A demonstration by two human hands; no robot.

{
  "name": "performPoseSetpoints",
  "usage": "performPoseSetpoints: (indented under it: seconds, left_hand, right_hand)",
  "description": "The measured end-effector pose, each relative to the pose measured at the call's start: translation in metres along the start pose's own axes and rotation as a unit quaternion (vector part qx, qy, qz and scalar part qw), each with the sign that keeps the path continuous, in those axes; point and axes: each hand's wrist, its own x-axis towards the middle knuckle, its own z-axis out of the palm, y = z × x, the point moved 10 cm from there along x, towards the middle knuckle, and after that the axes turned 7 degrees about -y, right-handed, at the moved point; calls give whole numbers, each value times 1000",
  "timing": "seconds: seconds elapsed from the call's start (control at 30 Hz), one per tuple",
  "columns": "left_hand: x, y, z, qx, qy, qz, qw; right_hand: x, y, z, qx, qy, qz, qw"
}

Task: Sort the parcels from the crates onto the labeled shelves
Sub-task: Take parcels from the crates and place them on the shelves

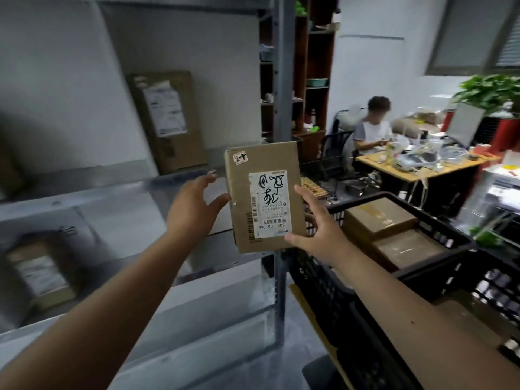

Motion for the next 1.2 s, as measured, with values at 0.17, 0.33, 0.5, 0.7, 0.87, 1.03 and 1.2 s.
performPoseSetpoints:
  seconds: [0.17,0.33,0.5,0.7,0.87,1.03,1.2]
  left_hand:
    - [-22,-58,-19,3,-11,-26,1000]
    - [-49,-116,-21,1,-25,-37,999]
    - [-75,-175,0,-2,-57,-68,996]
    - [-83,-222,42,1,-91,-90,992]
    - [-69,-247,81,-12,-82,-128,988]
    - [-39,-257,115,-16,-51,-134,990]
    - [-8,-263,132,40,-12,-104,994]
  right_hand:
    - [-1,-10,71,12,-21,6,1000]
    - [-16,-7,137,-10,-53,32,998]
    - [-30,11,185,-51,-85,59,993]
    - [-29,47,212,-106,-106,102,983]
    - [6,87,226,-156,-118,91,976]
    - [56,136,234,-175,-119,52,976]
    - [103,171,241,-135,-123,10,983]
